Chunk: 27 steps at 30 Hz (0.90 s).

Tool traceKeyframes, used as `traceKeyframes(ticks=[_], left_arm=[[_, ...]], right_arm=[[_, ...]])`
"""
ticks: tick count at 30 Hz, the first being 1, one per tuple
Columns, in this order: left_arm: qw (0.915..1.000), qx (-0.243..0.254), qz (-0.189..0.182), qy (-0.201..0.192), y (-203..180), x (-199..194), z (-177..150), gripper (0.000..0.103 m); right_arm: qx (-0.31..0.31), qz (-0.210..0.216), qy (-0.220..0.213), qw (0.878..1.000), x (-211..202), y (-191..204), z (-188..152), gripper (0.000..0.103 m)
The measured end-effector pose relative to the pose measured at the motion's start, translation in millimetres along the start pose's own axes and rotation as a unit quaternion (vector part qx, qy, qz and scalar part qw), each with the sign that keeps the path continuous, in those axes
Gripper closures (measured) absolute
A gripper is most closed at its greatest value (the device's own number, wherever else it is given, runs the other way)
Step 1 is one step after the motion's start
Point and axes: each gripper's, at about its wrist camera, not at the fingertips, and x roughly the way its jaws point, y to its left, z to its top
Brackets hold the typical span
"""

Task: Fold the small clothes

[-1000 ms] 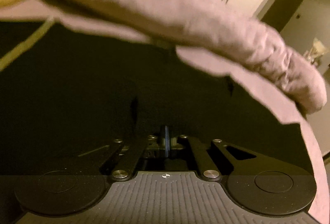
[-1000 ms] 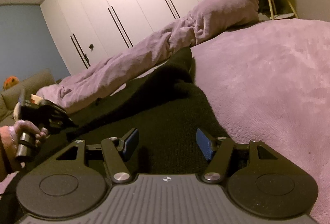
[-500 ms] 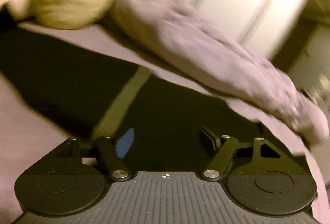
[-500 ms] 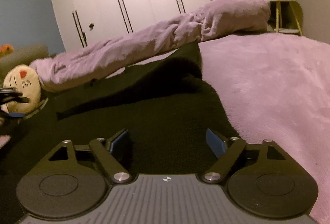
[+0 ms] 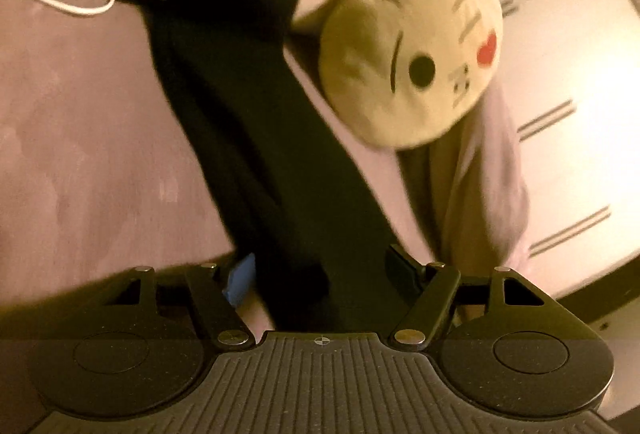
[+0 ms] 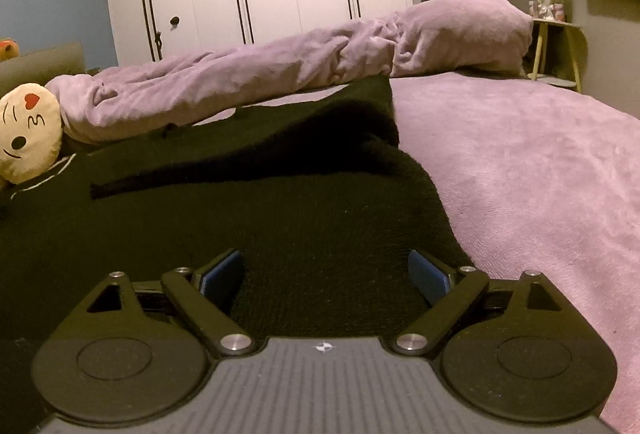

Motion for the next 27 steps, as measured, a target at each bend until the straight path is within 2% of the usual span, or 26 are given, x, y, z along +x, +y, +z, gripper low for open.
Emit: traceKeyframes(ticks=[2,4,6,9,11,13,16,18,20,22,23,25,26,27], left_arm=[[0.9999,-0.016,-0.003,-0.001,7.4,7.7,8.4,0.041],[0.9992,-0.040,-0.001,0.000,16.7,13.6,16.7,0.064],[0.9975,-0.070,0.003,0.006,25.8,18.5,22.3,0.078],[0.9952,-0.096,-0.013,0.010,33.9,25.6,29.6,0.087],[0.9978,-0.066,-0.013,0.002,24.1,20.6,28.9,0.090],[0.9996,0.009,-0.022,-0.017,-2.6,12.4,27.9,0.091],[0.9924,0.109,-0.048,-0.030,-55.0,-7.8,17.5,0.091],[0.9781,0.193,-0.072,-0.030,-103.7,-22.0,1.3,0.091],[0.9539,0.281,-0.103,-0.018,-154.0,-34.7,-25.9,0.091],[0.9107,0.388,-0.143,-0.001,-206.1,-55.5,-74.3,0.091],[0.8929,0.422,-0.158,0.011,-223.0,-63.1,-99.0,0.091],[0.8616,0.473,-0.177,0.054,-250.0,-72.5,-156.4,0.086],[0.8493,0.491,-0.178,0.075,-256.7,-74.3,-183.9,0.083],[0.8378,0.507,-0.177,0.096,-258.2,-75.9,-212.2,0.067]], right_arm=[[-0.006,-0.005,0.002,1.000,1.4,2.0,0.0,0.011],[-0.013,-0.010,0.004,1.000,2.6,4.5,-0.3,0.010],[-0.017,-0.012,0.005,1.000,3.5,5.5,-0.3,0.009],[-0.017,-0.013,0.005,1.000,3.8,5.8,-0.5,0.009],[-0.018,-0.013,0.006,1.000,4.0,5.8,-0.6,0.008],[-0.017,-0.012,0.005,1.000,3.9,5.4,-0.9,0.008],[-0.015,-0.009,0.004,1.000,4.3,4.3,-1.1,0.007],[-0.013,-0.007,0.003,1.000,4.2,4.1,-1.4,0.007],[-0.014,-0.007,0.003,1.000,3.9,4.2,-1.7,0.007],[-0.011,-0.004,0.002,1.000,3.4,3.3,-1.8,0.006],[-0.010,-0.002,0.002,1.000,3.1,2.7,-1.8,0.006],[-0.008,0.000,0.001,1.000,2.6,2.2,-2.0,0.006],[-0.008,0.001,0.001,1.000,2.4,2.3,-2.1,0.006],[-0.007,0.001,0.000,1.000,2.3,2.1,-1.8,0.006]])
